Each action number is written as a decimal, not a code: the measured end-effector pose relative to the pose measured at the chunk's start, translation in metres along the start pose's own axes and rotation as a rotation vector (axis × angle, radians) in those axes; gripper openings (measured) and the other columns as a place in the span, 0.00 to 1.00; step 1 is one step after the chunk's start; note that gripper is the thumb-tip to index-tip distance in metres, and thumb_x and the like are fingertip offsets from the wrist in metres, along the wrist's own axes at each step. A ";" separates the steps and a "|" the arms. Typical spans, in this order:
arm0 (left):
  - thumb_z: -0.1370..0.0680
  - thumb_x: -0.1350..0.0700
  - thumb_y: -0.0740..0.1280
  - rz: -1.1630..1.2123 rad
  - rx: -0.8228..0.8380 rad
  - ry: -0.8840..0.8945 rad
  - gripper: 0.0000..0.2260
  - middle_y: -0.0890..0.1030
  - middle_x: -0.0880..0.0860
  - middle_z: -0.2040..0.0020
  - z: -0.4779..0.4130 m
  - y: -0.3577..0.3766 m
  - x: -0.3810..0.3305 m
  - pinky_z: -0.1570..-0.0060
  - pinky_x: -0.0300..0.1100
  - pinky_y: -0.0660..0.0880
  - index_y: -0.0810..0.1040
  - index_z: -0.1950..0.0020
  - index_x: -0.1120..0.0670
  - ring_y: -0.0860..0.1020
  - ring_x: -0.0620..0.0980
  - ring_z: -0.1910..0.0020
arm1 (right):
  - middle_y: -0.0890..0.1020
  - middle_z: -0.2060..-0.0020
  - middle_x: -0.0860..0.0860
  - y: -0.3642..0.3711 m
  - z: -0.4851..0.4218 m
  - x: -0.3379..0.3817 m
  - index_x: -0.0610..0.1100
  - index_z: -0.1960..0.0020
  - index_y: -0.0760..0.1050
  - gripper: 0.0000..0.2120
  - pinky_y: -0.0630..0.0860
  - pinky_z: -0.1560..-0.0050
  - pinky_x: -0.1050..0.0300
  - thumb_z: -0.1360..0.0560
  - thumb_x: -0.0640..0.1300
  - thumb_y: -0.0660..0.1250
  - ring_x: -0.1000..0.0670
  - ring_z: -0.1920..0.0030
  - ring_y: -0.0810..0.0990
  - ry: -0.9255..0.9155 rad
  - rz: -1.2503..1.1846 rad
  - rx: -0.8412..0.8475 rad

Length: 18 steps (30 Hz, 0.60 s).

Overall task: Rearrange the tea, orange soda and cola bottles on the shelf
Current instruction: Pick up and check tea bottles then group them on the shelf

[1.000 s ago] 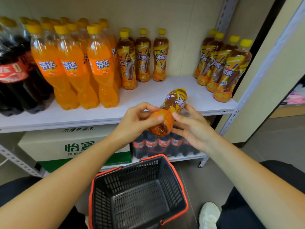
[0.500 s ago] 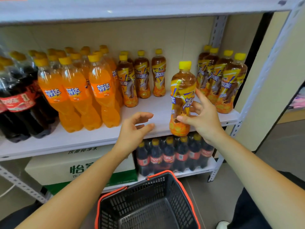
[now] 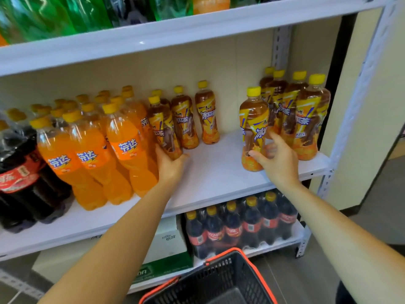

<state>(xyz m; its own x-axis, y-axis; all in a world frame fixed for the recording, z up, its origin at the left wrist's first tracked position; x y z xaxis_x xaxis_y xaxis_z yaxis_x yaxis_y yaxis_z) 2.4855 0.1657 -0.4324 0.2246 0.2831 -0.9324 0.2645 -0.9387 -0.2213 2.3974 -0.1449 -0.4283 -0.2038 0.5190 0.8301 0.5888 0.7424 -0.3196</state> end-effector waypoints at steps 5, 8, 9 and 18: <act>0.25 0.55 0.77 -0.069 -0.053 0.002 0.42 0.70 0.53 0.25 -0.011 0.003 0.012 0.26 0.60 0.66 0.56 0.18 0.50 0.69 0.56 0.26 | 0.83 0.53 0.47 -0.001 -0.004 -0.009 0.44 0.35 0.76 0.26 0.80 0.46 0.40 0.29 0.45 0.80 0.45 0.52 0.82 0.026 0.019 -0.054; 0.25 0.58 0.77 -0.026 -0.045 -0.025 0.34 0.79 0.51 0.43 -0.008 0.003 0.021 0.34 0.57 0.74 0.64 0.24 0.51 0.77 0.52 0.41 | 0.82 0.49 0.47 0.002 0.000 -0.007 0.42 0.36 0.76 0.24 0.80 0.44 0.42 0.29 0.39 0.79 0.44 0.47 0.81 0.017 -0.002 -0.049; 0.26 0.59 0.77 -0.006 -0.044 -0.029 0.30 0.78 0.49 0.51 -0.005 0.004 0.023 0.38 0.54 0.77 0.68 0.27 0.51 0.78 0.50 0.47 | 0.81 0.47 0.47 0.002 0.002 -0.005 0.42 0.37 0.75 0.24 0.79 0.45 0.45 0.29 0.38 0.79 0.44 0.46 0.81 -0.001 0.017 -0.073; 0.27 0.52 0.79 -0.065 -0.024 0.005 0.35 0.78 0.48 0.35 -0.026 0.012 0.011 0.39 0.46 0.74 0.68 0.23 0.50 0.77 0.52 0.36 | 0.80 0.38 0.43 0.017 0.029 0.019 0.44 0.37 0.79 0.20 0.72 0.47 0.56 0.28 0.36 0.76 0.39 0.41 0.79 -0.182 0.233 -0.006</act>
<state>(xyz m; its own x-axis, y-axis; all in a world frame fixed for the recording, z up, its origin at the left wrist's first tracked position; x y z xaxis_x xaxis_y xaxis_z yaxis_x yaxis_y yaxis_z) 2.5156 0.1626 -0.4378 0.2106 0.3439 -0.9151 0.3008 -0.9135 -0.2740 2.3809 -0.1101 -0.4316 -0.1991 0.7428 0.6392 0.6410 0.5921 -0.4884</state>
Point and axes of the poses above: each hand's wrist, its own z-axis away from the middle knuckle, its own y-axis out of the palm, x = y × z, the point moved 7 cm from there along -z, towards the middle knuckle
